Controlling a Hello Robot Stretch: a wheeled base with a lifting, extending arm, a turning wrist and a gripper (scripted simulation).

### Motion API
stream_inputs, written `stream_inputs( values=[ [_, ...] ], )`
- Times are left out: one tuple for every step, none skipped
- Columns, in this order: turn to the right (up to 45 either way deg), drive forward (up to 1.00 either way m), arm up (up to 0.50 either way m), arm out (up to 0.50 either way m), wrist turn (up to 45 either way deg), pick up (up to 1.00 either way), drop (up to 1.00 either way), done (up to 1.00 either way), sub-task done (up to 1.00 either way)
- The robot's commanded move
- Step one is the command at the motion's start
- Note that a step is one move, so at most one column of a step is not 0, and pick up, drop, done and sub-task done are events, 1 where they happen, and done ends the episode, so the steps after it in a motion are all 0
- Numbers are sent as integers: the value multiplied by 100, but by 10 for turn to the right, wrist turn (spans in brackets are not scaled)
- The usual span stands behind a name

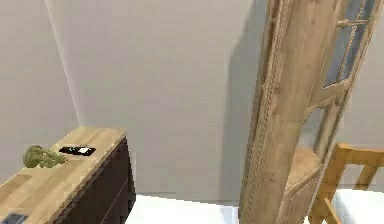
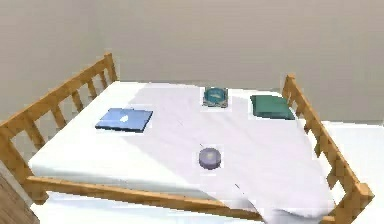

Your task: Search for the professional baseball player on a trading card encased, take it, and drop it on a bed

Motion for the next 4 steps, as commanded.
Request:
stream_inputs(
  values=[
    [-450, 0, 0, 0, 0, 0, 0, 0, 0],
    [-450, 0, 0, 0, 0, 0, 0, 0, 0],
    [-450, 0, 0, 0, 0, 0, 0, 0, 0],
    [-30, 0, 0, 0, 0, 0, 0, 0, 0]
  ],
)
